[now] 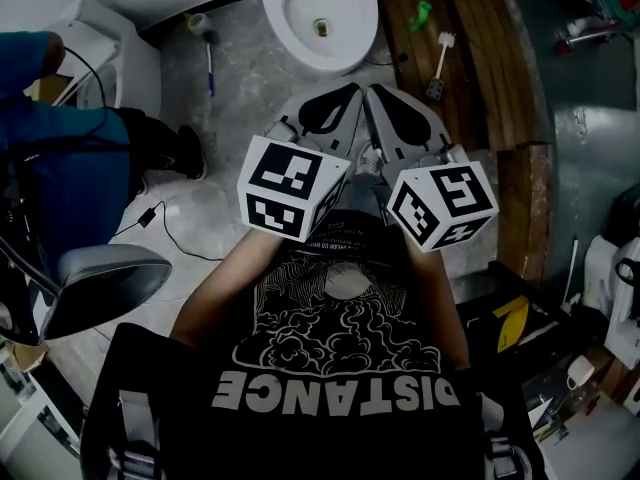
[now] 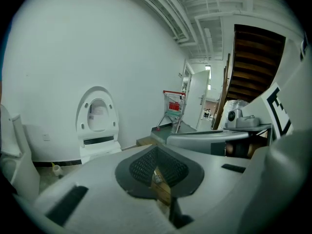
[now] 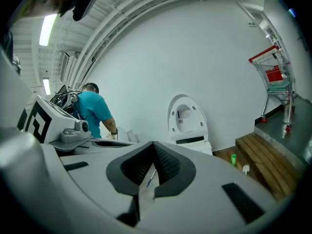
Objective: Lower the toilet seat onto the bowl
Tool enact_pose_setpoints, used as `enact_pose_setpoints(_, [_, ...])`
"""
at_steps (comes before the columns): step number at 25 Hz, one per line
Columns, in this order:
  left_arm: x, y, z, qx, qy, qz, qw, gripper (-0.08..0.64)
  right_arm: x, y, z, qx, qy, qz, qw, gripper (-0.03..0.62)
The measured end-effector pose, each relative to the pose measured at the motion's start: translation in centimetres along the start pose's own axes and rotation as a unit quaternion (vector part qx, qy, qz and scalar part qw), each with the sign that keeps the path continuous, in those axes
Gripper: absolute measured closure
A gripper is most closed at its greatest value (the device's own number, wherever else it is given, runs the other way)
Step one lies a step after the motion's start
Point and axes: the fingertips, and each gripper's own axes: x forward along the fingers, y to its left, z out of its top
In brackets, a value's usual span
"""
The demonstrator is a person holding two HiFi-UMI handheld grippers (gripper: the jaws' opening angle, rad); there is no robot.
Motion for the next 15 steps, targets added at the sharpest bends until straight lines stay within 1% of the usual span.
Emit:
enact_pose_setpoints(3, [2.5,0.5,0.9,0.005,0.001,0.003,1.0,0.551,1.3,-2.3,0.6,-0.003,0.008,0.013,1.0,0.577])
enact_pose_setpoints(8, [6.7,1.2,2.5,0.015,0.008,0.023,0.9996,0.551,3.1,-6.3,2.1,0.0,0.02,0.024,0.999,0.575])
enact_pose_setpoints(12, [9.7,1.9,3.7,0.007,0.016,0.041,0.999,0.551,4.8,-9.2,3.2,0.011,0.028,0.043,0.999,0.575])
enact_pose_setpoints(15, [11.4,2.8,4.4,-0.002,0.017,0.058,0.9982,0.551,5.9,-10.7,3.8,0.007,0.034,0.058,0.998,0.575])
